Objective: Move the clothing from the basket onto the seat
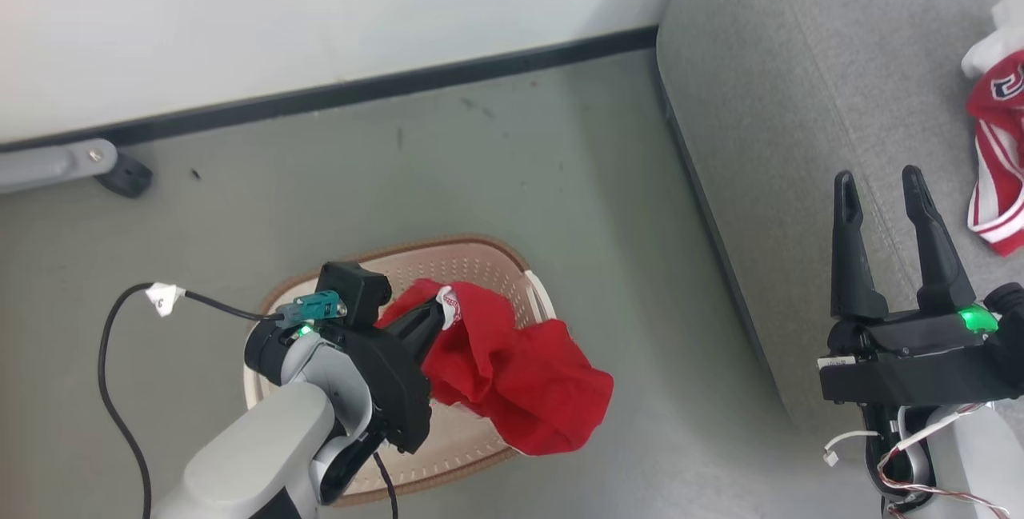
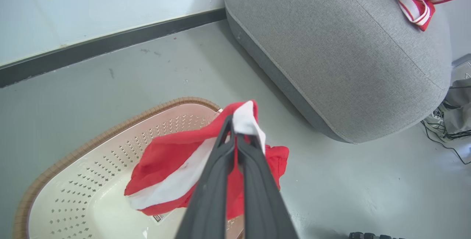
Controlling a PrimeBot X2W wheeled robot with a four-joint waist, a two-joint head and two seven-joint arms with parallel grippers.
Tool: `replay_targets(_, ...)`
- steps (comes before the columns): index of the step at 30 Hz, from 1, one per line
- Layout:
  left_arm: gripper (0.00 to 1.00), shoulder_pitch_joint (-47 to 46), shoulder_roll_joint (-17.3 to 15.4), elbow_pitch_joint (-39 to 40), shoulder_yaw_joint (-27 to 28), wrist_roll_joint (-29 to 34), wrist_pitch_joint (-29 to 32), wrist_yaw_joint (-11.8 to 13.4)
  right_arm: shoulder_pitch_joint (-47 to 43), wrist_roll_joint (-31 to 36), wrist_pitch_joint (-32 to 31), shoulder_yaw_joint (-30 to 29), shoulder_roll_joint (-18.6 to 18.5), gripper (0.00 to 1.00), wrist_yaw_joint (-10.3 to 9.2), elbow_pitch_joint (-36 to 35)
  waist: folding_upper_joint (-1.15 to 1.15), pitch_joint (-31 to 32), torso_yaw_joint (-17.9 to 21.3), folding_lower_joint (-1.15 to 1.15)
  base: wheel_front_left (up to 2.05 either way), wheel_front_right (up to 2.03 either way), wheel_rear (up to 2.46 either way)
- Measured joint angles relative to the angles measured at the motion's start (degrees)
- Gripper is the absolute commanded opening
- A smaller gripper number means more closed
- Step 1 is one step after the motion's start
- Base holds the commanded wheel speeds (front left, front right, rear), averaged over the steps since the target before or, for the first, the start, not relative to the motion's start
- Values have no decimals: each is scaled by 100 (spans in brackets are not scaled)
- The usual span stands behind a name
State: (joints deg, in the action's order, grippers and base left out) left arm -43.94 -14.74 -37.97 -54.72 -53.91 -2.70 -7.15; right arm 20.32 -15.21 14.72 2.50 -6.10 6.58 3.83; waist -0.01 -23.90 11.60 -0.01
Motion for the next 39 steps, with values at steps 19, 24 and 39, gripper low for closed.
replay_targets(19,0,287,47,584,120,-291,-728,0,-577,-213,0,-20,-210,100,49,159,0,1144,-245,0,0,0,0)
replay_targets(24,0,224,130,760,260,-302,-806,1,-716,-245,0,69,-221,100,49,165,0,1351,-316,0,0,0,0)
replay_targets(39,0,-231,176,981,443,-283,-849,131,-800,-400,0,831,-369,100,51,255,0,1796,-426,0,0,0,0)
